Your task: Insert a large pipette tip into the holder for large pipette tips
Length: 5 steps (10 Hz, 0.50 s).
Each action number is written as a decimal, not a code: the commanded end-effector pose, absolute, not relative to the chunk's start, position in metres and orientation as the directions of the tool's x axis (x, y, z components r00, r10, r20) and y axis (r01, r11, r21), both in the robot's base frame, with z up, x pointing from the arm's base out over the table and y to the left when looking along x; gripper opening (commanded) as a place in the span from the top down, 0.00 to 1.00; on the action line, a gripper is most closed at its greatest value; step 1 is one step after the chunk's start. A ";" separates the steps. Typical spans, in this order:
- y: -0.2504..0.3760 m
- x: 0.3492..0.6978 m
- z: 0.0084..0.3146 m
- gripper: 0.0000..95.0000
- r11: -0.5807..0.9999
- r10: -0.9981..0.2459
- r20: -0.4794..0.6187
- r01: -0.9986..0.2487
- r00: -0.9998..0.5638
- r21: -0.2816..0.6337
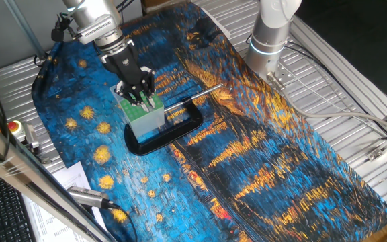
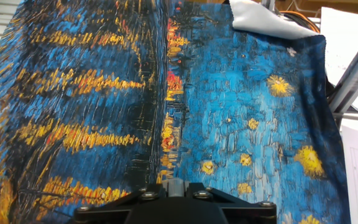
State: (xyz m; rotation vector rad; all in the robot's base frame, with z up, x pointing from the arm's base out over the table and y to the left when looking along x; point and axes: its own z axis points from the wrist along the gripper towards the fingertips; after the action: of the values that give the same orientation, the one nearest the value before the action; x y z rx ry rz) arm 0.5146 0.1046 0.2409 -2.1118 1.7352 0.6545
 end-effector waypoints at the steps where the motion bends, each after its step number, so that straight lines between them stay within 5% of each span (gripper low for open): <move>1: 0.102 0.511 0.240 1.00 -0.185 -0.810 -0.571 -0.982 0.132 0.036; 5: 0.103 0.511 0.241 1.00 -0.188 -0.805 -0.578 -0.982 0.134 0.033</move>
State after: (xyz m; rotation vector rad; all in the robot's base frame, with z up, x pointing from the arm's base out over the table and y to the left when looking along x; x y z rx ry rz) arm 0.5112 0.1029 0.2410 -2.0682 1.7275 0.6876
